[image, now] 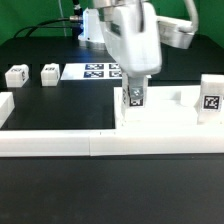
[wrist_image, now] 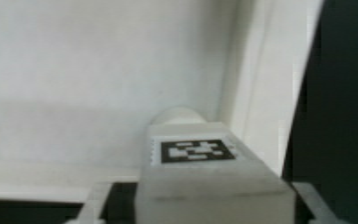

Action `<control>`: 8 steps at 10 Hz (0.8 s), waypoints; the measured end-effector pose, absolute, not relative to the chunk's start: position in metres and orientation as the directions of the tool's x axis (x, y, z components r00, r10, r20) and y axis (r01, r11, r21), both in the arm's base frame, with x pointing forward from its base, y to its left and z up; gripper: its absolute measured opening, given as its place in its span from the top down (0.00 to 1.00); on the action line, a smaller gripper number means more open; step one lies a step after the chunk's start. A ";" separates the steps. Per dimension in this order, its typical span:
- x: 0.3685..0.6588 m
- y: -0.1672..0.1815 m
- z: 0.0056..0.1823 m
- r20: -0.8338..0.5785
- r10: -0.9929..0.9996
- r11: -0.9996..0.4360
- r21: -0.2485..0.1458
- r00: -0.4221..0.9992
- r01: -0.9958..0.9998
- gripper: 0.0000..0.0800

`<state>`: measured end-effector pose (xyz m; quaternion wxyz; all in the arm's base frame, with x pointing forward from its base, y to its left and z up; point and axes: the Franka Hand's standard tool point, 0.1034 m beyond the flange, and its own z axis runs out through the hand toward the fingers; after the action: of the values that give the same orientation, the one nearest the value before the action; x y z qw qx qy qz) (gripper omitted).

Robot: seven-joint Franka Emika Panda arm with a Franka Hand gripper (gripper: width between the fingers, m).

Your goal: Assemble square table

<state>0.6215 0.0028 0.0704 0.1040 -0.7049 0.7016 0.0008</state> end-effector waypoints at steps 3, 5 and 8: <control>0.621 0.006 0.070 -0.132 -0.986 -0.081 -0.152 0.102 -0.985 0.44; 0.620 0.016 0.070 -0.055 -0.871 -0.475 -0.163 0.489 -0.865 0.28; 0.619 0.017 0.071 -0.029 -0.726 -0.675 -0.157 0.687 -0.721 0.19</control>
Offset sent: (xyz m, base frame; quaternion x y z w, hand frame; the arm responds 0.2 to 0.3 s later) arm -0.0125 0.0134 0.0018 -0.0338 0.0440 -0.3189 0.9462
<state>0.6190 0.0166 0.0707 0.0782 -0.9150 0.3954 -0.0179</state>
